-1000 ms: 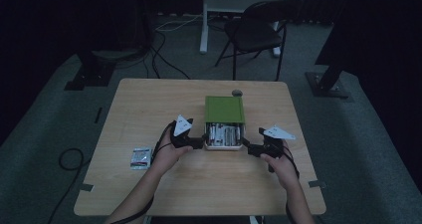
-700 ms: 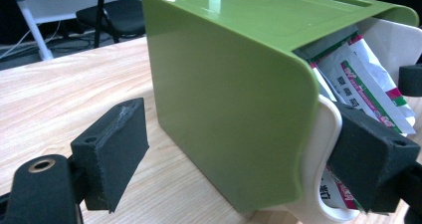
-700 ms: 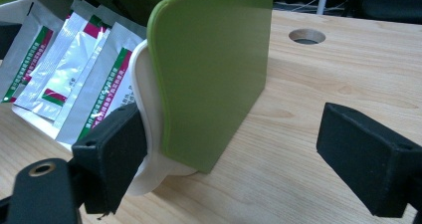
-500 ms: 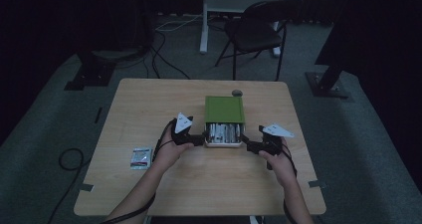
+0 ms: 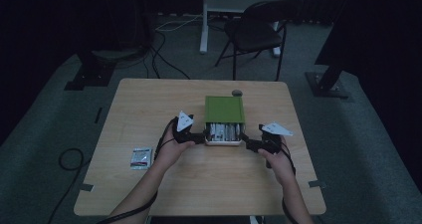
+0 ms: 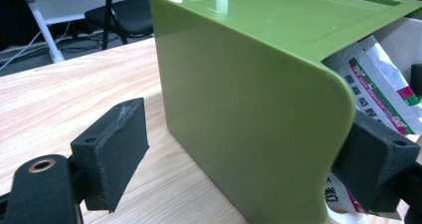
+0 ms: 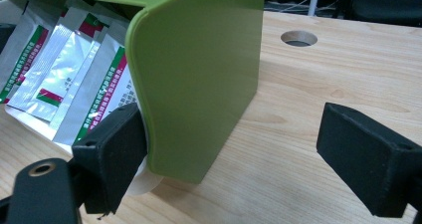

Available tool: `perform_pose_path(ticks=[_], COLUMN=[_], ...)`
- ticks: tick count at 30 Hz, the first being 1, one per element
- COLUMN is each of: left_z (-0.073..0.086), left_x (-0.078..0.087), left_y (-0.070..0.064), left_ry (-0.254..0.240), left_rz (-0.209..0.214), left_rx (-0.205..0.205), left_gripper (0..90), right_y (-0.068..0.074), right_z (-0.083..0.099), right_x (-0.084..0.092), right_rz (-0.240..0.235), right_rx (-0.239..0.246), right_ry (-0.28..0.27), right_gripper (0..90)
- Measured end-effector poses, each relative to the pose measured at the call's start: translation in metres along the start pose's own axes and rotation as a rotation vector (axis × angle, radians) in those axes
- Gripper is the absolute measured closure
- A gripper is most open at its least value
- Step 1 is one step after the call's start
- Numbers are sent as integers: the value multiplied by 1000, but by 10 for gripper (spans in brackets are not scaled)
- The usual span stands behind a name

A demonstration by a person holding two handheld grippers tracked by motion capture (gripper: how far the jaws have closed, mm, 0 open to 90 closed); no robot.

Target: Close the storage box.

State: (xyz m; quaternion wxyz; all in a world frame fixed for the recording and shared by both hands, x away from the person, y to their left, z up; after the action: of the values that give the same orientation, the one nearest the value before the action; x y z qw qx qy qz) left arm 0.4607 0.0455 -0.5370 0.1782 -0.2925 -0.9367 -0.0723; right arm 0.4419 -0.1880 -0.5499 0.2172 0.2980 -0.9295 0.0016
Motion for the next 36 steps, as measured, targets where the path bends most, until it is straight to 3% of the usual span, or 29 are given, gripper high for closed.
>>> perform_pose_path(ticks=[16, 19, 22, 28, 33, 36], left_z=[-1, -2, -2, -2, -1, 0], left_x=[-1, 1, 3, 9, 14, 16], left_y=[0, -6, -13, -16, -14, -14], left_ry=[7, 7, 3, -5, -5, -5], left_rz=[-22, -5, 12, 6, -4, -9], left_rx=[-3, 10, -2, 12, 47, 43], left_gripper=[148, 147, 147, 147, 147, 147], right_y=[2, 4, 6, 9, 10, 11], right_z=[-1, 1, 2, 2, 0, 0], right_x=[-2, -2, -1, 1, 4, 5], right_rz=[17, 13, 13, 4, 4, 7], right_rx=[8, 14, 13, 1, -8, 4], right_ry=[12, 26, 24, 14, 1, 3], right_gripper=[124, 124, 124, 124, 124, 124])
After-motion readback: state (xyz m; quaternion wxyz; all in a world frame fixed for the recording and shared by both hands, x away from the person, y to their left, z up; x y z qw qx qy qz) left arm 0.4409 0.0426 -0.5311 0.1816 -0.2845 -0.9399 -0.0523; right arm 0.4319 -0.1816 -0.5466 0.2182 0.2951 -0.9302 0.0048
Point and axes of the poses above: each handheld gripper's, and its own axes: x roughly backward along the jaws, z roughly out of its underside, y roughly to its left, the point moved 8 cm from there along -x, roughly forward along the jaws, and after that the axes turned 5 degrees about -z, right-handed, at the moved point
